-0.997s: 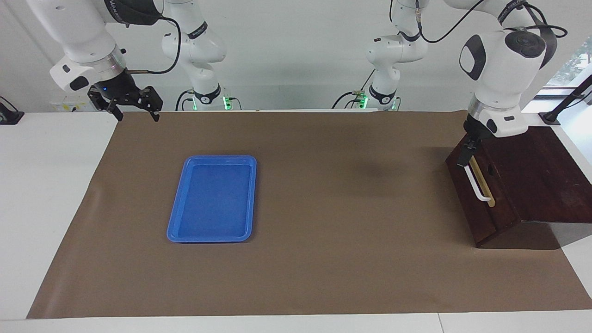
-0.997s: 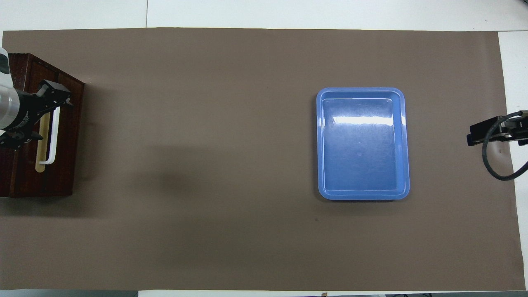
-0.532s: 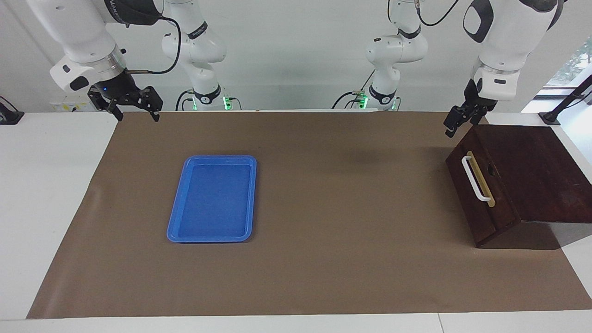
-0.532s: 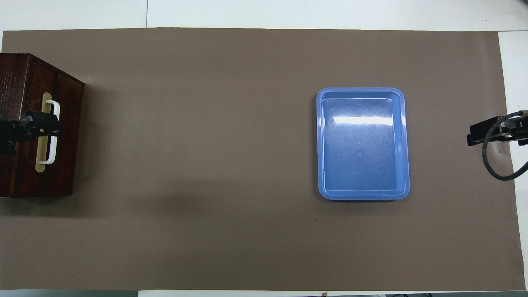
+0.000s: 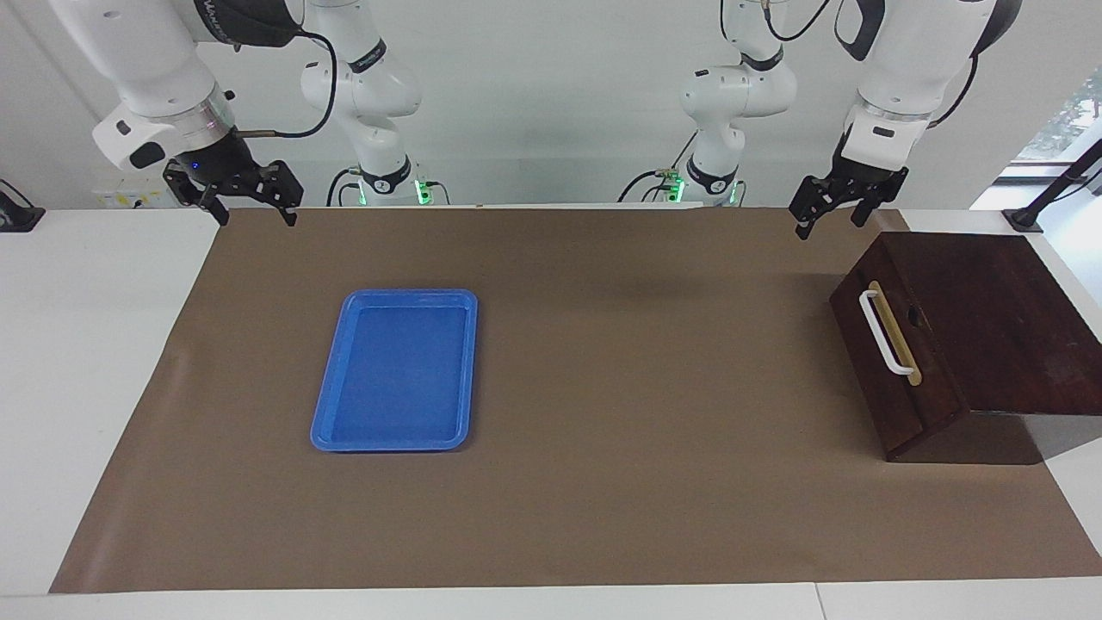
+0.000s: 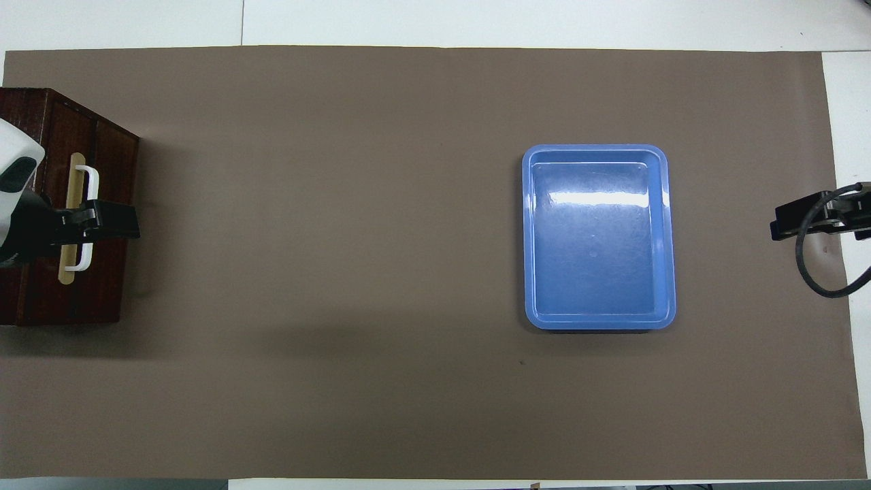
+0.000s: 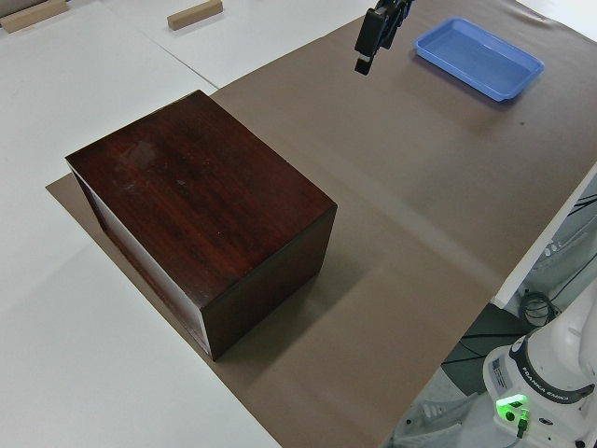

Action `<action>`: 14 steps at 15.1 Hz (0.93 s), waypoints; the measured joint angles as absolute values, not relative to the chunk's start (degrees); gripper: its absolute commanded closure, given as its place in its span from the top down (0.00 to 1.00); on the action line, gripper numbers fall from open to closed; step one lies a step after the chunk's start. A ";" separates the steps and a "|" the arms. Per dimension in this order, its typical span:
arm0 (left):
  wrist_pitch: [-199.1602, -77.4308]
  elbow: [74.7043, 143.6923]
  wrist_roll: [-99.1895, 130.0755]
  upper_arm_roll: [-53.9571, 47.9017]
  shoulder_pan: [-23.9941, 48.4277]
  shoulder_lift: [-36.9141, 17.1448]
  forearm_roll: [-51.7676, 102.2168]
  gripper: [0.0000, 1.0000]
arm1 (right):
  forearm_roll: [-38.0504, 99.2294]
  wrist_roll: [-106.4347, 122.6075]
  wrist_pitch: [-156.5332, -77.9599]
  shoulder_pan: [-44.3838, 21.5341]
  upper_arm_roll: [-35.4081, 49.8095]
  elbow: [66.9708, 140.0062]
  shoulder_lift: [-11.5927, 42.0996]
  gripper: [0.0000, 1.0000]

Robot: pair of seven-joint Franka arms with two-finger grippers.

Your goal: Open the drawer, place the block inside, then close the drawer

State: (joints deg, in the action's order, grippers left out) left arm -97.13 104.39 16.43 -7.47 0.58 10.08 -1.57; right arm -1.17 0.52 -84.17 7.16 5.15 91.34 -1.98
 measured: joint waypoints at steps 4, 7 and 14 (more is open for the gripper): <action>-93.09 102.62 16.32 -7.35 0.58 8.93 -1.55 1.00 | -1.17 0.52 -84.18 7.16 5.15 91.34 -1.98 1.00; -90.36 98.73 14.97 -7.35 0.58 5.56 -1.53 1.00 | -1.17 0.52 -84.18 7.16 5.15 91.34 -1.98 1.00; -90.11 97.74 11.25 -7.49 0.99 3.22 -1.27 1.00 | -1.17 0.52 -84.18 7.16 5.15 91.34 -1.98 1.00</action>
